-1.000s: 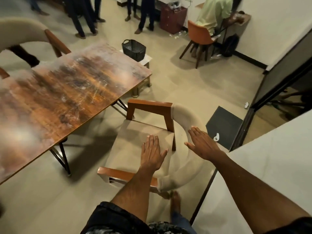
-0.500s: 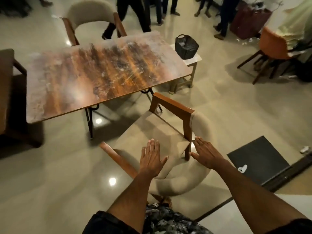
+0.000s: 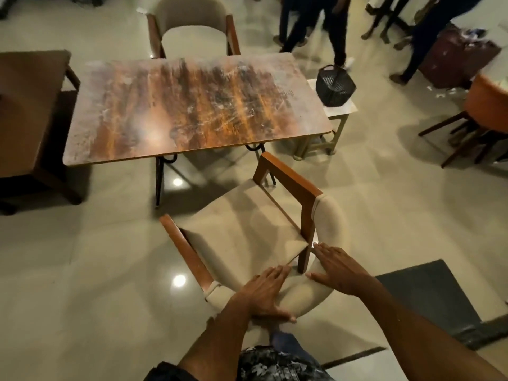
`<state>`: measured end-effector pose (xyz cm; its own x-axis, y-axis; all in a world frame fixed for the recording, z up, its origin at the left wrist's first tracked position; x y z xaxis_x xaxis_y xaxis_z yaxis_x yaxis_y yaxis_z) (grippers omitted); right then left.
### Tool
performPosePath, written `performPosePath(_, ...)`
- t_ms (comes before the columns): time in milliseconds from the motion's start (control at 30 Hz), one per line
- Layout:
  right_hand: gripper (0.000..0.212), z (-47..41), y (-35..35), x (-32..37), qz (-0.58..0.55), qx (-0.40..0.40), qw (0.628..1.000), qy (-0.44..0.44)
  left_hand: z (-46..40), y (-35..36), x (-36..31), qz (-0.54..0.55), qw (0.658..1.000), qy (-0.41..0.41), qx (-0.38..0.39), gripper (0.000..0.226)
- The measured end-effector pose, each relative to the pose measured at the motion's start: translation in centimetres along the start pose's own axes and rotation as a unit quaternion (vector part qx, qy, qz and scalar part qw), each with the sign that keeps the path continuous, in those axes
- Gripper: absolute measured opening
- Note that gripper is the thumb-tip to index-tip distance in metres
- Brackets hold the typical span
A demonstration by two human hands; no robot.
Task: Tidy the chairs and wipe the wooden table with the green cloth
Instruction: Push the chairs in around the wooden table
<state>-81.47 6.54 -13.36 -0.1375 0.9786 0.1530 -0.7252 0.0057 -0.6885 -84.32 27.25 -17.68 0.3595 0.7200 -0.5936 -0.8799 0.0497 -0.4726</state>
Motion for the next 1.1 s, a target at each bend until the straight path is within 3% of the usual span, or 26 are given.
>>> performPosePath(200, 0.091, -2.4, -1.9, -2.7, 0.021, 0.035, 0.996, -0.082, -0.9, 0.3, -2.3, 0.046, 0.998, -0.039, -0.003, 0.135)
performPosePath(433, 0.091, -3.2, -1.0, -3.4, 0.085, 0.013, 0.982, -0.166, -2.1, 3.0, -2.7, 0.030, 0.991, -0.117, -0.054, 0.131)
performPosePath(700, 0.103, -1.7, 1.3, -4.7, 0.194, 0.019, 0.948, -0.250, -1.2, 4.6, -3.9, 0.033, 0.947, -0.261, -0.183, 0.080)
performPosePath(867, 0.091, -2.1, 2.0, -4.5, 0.206, 0.030, 0.950, -0.233, -0.9, 5.5, -4.0, 0.104, 0.917, -0.301, -0.239, 0.070)
performPosePath(1100, 0.071, -2.2, 2.1, -3.9, 0.193, -0.023, 0.957, -0.214, -1.3, 5.5, -2.8, 0.117, 0.921, -0.274, -0.251, 0.070)
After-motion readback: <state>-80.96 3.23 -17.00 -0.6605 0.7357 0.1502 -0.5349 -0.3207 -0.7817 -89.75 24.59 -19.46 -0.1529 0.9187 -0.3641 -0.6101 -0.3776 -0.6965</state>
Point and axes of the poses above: each hand's wrist, its own z-axis away from the middle knuckle, its own y-axis out of the palm, x = y × z, the point moved 7 cm from there along -z, towards the middle knuckle, and after that the axes turned 11 degrees about x, right-handed, at the moved point
